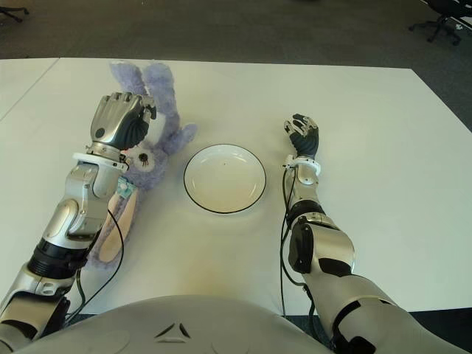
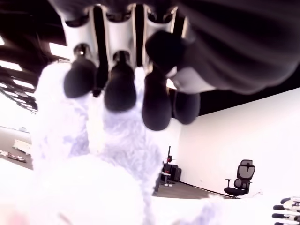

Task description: Put the doll into the plate.

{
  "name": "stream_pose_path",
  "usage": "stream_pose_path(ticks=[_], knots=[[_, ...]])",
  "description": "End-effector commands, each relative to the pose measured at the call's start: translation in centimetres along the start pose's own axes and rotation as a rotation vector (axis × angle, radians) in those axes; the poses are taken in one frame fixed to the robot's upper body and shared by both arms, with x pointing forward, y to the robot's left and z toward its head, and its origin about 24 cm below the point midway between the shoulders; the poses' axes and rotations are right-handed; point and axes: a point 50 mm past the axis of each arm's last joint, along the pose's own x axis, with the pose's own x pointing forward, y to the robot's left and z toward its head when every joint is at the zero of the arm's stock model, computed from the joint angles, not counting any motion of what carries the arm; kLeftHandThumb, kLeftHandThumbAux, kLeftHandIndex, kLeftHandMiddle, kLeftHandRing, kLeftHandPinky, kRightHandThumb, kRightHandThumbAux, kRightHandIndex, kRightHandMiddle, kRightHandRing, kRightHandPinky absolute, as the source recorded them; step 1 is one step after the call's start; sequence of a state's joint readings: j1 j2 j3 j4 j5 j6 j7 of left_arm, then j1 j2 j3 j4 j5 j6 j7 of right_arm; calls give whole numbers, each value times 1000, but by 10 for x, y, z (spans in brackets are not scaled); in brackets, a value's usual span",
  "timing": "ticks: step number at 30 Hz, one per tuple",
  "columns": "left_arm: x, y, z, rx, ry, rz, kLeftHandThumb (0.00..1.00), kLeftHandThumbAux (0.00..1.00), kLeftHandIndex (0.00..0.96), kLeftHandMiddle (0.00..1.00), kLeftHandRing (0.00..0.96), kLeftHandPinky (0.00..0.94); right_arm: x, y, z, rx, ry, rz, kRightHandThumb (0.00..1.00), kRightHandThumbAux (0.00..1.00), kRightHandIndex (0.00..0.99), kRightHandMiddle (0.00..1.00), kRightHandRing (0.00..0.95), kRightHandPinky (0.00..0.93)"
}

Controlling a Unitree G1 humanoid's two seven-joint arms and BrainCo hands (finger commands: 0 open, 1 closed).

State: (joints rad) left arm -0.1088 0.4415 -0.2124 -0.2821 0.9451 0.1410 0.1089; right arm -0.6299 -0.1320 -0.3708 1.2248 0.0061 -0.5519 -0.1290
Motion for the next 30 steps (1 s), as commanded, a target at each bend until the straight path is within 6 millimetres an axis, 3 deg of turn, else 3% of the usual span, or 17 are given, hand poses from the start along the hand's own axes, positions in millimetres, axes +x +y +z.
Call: stream_pose_path(ticks=[1, 2, 4, 5, 8, 9, 10, 11, 20, 30], knots=[[-32, 1, 0, 159, 27, 17, 329, 395, 109, 260, 467, 600, -79, -17, -106, -38, 505, -45, 436, 829, 349, 216, 187, 202], [-35, 2, 1, 173, 29, 20, 311, 372, 66, 172, 347, 533, -79, -17, -106, -38, 505, -45, 436, 829, 350, 214, 184, 198], [-41, 7, 2, 185, 40, 17, 305, 366, 53, 146, 312, 513, -79, -17, -105, -38, 504, -44, 436, 830, 350, 213, 183, 197], [-46, 11, 2, 189, 52, 10, 284, 325, 13, 36, 180, 406, -79, -17, -106, -38, 503, -43, 436, 828, 347, 213, 183, 206], [-59, 18, 0, 192, 88, -27, 235, 271, 0, 0, 47, 227, -78, -16, -105, -49, 495, -43, 442, 826, 345, 214, 188, 221], [-65, 18, -4, 192, 112, -53, 230, 267, 0, 0, 37, 212, -78, -16, -105, -54, 498, -42, 443, 825, 344, 214, 188, 221], [-69, 18, -7, 192, 128, -71, 212, 240, 0, 0, 9, 106, -78, -16, -105, -56, 500, -42, 444, 824, 346, 213, 186, 213], [-72, 18, -9, 193, 143, -86, 206, 234, 0, 0, 2, 79, -79, -16, -105, -56, 501, -42, 444, 823, 347, 213, 185, 211], [-92, 17, -21, 196, 225, -137, 205, 165, 0, 0, 0, 2, -79, -16, -105, -32, 492, -42, 456, 827, 351, 206, 178, 204], [-107, 11, -26, 154, 275, -157, 205, 123, 0, 0, 0, 0, -78, -16, -104, -30, 494, -42, 460, 827, 349, 210, 185, 216]])
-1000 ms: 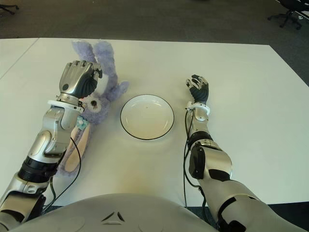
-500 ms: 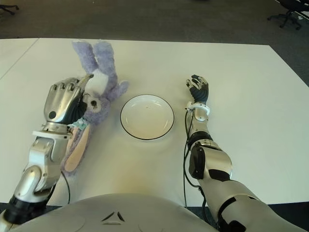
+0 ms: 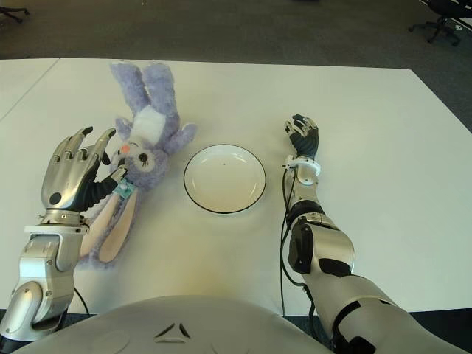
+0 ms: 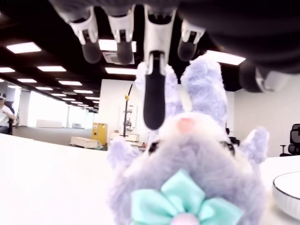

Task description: Put the doll into the plate.

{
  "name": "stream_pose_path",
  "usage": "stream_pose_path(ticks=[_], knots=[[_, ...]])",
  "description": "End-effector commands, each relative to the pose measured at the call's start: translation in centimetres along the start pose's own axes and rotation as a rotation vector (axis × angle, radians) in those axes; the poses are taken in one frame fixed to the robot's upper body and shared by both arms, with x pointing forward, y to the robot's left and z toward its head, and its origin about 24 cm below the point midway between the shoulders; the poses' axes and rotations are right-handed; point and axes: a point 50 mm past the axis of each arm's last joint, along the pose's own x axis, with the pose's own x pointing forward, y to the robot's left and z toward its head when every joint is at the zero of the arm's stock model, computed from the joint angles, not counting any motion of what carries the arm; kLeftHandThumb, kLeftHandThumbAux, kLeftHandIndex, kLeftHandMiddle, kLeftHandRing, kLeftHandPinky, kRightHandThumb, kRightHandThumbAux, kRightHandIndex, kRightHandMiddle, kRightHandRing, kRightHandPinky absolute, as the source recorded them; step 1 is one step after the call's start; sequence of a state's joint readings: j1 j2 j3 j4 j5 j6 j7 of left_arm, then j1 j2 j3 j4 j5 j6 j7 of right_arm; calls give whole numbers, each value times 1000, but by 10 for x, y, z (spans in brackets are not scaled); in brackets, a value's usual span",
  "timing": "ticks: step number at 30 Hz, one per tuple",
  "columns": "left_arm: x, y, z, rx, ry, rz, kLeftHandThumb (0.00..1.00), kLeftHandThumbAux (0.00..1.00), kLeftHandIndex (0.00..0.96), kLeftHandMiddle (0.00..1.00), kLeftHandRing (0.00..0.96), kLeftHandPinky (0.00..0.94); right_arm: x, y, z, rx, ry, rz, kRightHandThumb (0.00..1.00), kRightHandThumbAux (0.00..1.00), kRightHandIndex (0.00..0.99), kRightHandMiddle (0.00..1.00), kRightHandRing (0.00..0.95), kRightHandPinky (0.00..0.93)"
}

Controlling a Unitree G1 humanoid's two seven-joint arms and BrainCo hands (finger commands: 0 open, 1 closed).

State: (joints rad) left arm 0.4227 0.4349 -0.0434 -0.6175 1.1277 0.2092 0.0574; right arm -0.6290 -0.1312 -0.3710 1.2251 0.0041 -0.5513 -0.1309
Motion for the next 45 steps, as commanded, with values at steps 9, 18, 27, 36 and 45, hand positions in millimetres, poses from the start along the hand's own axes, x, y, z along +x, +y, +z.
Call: stream_pose_path(ticks=[9, 18, 27, 36, 45], knots=[[-14, -17, -4, -77, 58, -36, 221, 105, 0, 0, 0, 0, -77, -18, -105, -29, 496, -42, 462, 828, 345, 213, 191, 222], [-4, -34, 4, -98, 67, -46, 220, 111, 0, 0, 0, 0, -77, -18, -104, -15, 498, -48, 499, 820, 344, 205, 179, 203], [18, -56, 20, -154, 31, -75, 146, 128, 0, 0, 0, 0, -77, -18, -104, -12, 494, -42, 468, 833, 343, 199, 174, 197], [46, -66, 32, -220, -1, -79, 124, 146, 0, 0, 0, 0, -76, -19, -104, -12, 492, -38, 464, 831, 351, 198, 173, 200], [71, -86, 39, -282, 5, -97, 93, 160, 0, 0, 0, 0, -76, -20, -104, -3, 498, -42, 460, 826, 357, 205, 179, 211]])
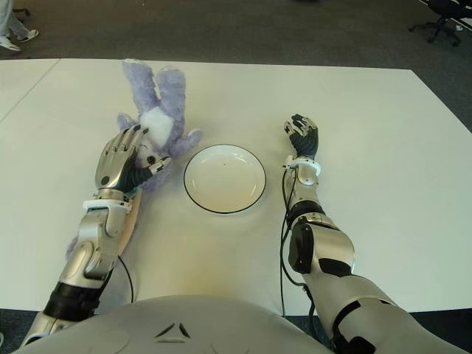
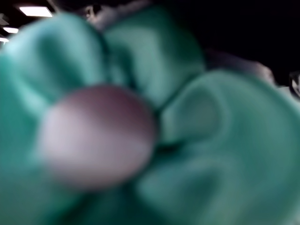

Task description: Put the doll into the plate.

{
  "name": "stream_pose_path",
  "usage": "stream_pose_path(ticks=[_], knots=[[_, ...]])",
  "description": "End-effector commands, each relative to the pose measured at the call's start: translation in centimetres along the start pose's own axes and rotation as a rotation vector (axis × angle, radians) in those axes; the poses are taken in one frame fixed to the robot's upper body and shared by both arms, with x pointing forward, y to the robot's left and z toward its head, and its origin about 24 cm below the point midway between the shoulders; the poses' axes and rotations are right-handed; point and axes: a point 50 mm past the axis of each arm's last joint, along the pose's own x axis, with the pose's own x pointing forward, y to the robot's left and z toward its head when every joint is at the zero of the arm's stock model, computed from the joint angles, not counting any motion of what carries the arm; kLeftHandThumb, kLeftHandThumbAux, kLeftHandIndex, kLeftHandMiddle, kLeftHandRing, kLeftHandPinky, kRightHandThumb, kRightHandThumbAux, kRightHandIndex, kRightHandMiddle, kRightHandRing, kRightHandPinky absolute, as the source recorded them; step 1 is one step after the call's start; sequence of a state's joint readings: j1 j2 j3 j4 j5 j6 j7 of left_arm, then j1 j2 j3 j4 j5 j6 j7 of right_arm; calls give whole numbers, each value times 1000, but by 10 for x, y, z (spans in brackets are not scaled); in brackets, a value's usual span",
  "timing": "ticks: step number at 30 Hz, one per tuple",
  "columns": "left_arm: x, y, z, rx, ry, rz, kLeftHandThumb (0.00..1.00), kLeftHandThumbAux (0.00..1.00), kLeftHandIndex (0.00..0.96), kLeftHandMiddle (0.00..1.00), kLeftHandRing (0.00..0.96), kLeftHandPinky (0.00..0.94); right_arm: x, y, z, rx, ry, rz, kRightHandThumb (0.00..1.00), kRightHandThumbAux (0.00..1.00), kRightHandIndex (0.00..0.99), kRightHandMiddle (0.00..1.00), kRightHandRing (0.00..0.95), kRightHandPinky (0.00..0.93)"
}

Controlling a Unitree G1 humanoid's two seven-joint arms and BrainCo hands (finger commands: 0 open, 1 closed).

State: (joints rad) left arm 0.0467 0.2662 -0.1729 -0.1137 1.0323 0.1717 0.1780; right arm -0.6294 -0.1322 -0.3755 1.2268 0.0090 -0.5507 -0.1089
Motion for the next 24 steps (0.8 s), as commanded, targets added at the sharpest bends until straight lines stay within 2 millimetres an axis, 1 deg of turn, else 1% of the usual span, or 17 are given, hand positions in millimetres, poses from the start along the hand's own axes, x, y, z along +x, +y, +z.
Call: stream_pose_path(ticks=[1, 4, 6, 9, 15, 18, 21, 24], knots=[[12, -24, 3, -79, 10, -55, 93, 160, 0, 0, 0, 0, -76, -19, -103, -2, 496, -60, 461, 825, 357, 205, 179, 212], [15, -30, 6, -120, 4, -67, 89, 157, 0, 0, 0, 0, -75, -20, -103, 4, 495, -63, 474, 822, 357, 208, 184, 219], [20, -38, 10, -147, 0, -85, 83, 157, 0, 0, 0, 0, -75, -20, -103, 6, 494, -64, 479, 821, 358, 210, 188, 224], [25, -43, 14, -156, -7, -95, 78, 159, 0, 0, 0, 0, -76, -19, -103, 6, 495, -64, 479, 820, 359, 210, 189, 226], [32, -46, 20, -150, -19, -72, 48, 165, 0, 0, 0, 0, -76, -20, -103, 5, 495, -66, 465, 822, 360, 211, 182, 199], [34, -51, 20, -147, -15, -64, 49, 174, 0, 0, 0, 0, -76, -20, -103, 6, 492, -65, 465, 824, 360, 208, 179, 199], [34, -65, 14, -133, 1, -75, 59, 199, 0, 0, 0, 0, -76, -22, -103, 7, 491, -65, 469, 824, 358, 204, 172, 184], [34, -71, 9, -109, 12, -85, 66, 217, 0, 0, 0, 0, -76, -22, -103, 8, 491, -66, 473, 824, 358, 202, 169, 180]])
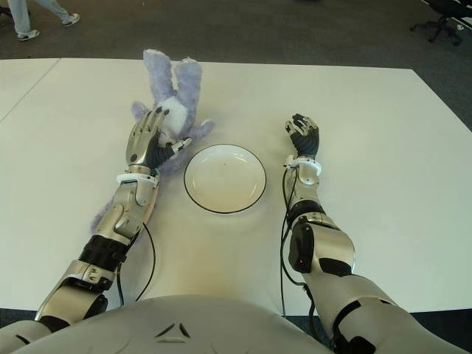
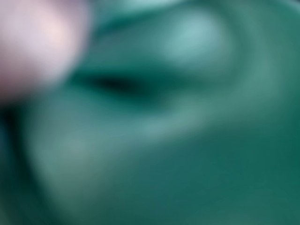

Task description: Put the doll into the plate.

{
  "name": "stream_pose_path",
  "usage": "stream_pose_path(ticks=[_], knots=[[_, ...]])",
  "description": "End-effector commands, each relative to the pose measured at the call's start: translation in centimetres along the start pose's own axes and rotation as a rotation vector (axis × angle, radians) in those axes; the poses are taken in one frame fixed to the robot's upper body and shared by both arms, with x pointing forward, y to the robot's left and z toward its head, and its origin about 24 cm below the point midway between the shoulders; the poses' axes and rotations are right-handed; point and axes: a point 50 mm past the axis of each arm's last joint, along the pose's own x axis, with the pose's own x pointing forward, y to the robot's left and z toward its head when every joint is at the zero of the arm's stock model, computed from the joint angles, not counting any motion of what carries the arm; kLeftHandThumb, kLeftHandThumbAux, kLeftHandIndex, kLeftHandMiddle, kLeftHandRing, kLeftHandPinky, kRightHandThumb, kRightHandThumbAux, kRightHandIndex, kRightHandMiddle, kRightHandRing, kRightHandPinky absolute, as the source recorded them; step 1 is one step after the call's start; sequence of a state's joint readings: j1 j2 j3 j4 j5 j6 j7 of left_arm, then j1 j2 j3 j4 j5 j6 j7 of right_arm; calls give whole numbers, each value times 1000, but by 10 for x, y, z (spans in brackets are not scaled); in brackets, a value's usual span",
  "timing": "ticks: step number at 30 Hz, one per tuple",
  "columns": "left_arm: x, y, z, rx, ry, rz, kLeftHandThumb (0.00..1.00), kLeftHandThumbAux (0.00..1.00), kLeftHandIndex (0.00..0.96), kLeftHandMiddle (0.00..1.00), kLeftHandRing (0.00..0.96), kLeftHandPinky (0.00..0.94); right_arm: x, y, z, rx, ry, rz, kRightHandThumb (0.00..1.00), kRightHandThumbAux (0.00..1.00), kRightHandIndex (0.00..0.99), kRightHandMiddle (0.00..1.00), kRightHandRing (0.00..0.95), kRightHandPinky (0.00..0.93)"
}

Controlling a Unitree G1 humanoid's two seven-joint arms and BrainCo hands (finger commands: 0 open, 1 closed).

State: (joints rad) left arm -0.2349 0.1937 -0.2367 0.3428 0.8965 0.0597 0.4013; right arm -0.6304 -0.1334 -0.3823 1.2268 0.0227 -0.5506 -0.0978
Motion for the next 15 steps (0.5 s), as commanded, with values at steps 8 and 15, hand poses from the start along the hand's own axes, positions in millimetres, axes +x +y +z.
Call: stream_pose_path(ticks=[8, 15], knots=[[-10, -35, -42, 94, 111, -195, 386, 366, 30, 0, 129, 338, -76, -26, -103, 15, 488, -72, 497, 817, 358, 190, 154, 169], [-16, -36, -56, 85, 118, -220, 772, 405, 341, 417, 497, 580, -76, -28, -103, 36, 484, -78, 506, 807, 363, 185, 147, 167]])
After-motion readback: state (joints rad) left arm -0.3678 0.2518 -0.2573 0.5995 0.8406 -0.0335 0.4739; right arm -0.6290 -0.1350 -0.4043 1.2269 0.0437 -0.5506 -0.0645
